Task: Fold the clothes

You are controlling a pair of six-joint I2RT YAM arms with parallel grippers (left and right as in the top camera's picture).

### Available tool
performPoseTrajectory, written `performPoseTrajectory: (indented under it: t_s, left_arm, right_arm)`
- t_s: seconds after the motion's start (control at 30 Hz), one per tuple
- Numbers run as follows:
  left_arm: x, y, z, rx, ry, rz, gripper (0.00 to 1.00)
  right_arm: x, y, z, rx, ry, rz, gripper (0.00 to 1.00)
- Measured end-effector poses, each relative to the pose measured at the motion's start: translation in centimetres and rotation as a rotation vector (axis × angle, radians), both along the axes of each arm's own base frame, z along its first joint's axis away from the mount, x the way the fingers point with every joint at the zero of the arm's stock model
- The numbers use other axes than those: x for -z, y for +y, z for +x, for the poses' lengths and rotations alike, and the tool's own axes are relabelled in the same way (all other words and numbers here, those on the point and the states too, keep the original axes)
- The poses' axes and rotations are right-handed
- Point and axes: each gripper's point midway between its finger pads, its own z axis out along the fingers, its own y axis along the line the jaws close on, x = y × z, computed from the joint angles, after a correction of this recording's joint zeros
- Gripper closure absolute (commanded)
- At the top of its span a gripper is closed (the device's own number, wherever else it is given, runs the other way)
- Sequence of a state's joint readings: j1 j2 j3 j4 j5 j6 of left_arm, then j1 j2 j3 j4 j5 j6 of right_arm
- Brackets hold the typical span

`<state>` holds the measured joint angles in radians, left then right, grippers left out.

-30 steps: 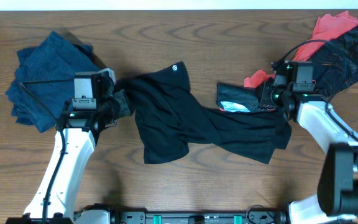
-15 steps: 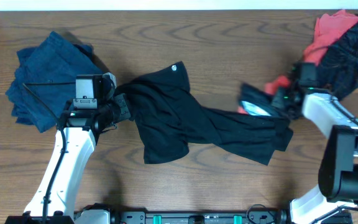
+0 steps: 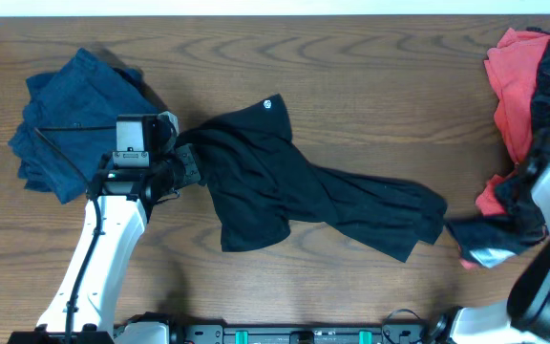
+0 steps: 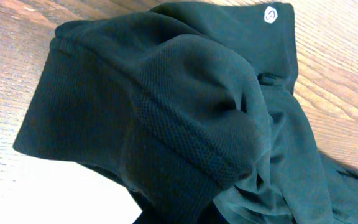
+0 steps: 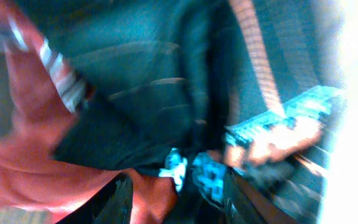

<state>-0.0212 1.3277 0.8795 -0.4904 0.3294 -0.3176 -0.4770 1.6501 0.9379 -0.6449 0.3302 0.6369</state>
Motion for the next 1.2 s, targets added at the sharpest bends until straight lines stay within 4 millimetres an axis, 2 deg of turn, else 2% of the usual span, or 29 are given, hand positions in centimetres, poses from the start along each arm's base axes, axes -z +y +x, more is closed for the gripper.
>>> performPoseTrajectory:
  t_s: [0.17, 0.23, 0.3, 0.37, 0.47, 0.67, 0.83, 1.0, 1.1, 1.2]
  left_arm:
    - [0.0, 0.0, 0.0, 0.000, 0.000, 0.000, 0.94]
    - [0.0, 0.0, 0.0, 0.000, 0.000, 0.000, 0.94]
    - [0.0, 0.0, 0.0, 0.000, 0.000, 0.000, 0.94]
    - [0.0, 0.0, 0.0, 0.000, 0.000, 0.000, 0.94]
    - [0.0, 0.0, 0.0, 0.000, 0.000, 0.000, 0.94]
    - [0.0, 0.0, 0.0, 0.000, 0.000, 0.000, 0.94]
    - [0.0, 0.0, 0.0, 0.000, 0.000, 0.000, 0.94]
    - [0.0, 0.0, 0.0, 0.000, 0.001, 0.000, 0.94]
    - [0.0, 0.0, 0.0, 0.000, 0.001, 0.000, 0.94]
    - [0.0, 0.0, 0.0, 0.000, 0.001, 0.000, 0.94]
  right_arm:
    - [-6.8, -2.0, 0.3, 0.044, -0.160, -0.178, 0.53]
    - [-8.3, -2.0, 0.3, 0.035, -0.194, -0.200, 0.51]
    - [-8.6, -1.5, 0.6, -0.009, -0.209, -0.180, 0.50]
    - [-7.8, 0.0, 0.6, -0.075, -0.195, -0.097, 0.50]
    - [-6.2, 2.7, -0.5, -0.134, -0.138, 0.047, 0.50]
    - [-4.1, 5.2, -1.4, -0.167, -0.111, 0.152, 0.48]
    - [-1.8, 6.1, -2.7, -0.167, -0.083, 0.187, 0.48]
    - [1.0, 6.7, -5.3, -0.143, -0.002, 0.198, 0.48]
    - [1.6, 6.1, -6.6, -0.114, 0.044, 0.153, 0.48]
    - [1.4, 4.8, -7.5, -0.072, 0.082, 0.081, 0.48]
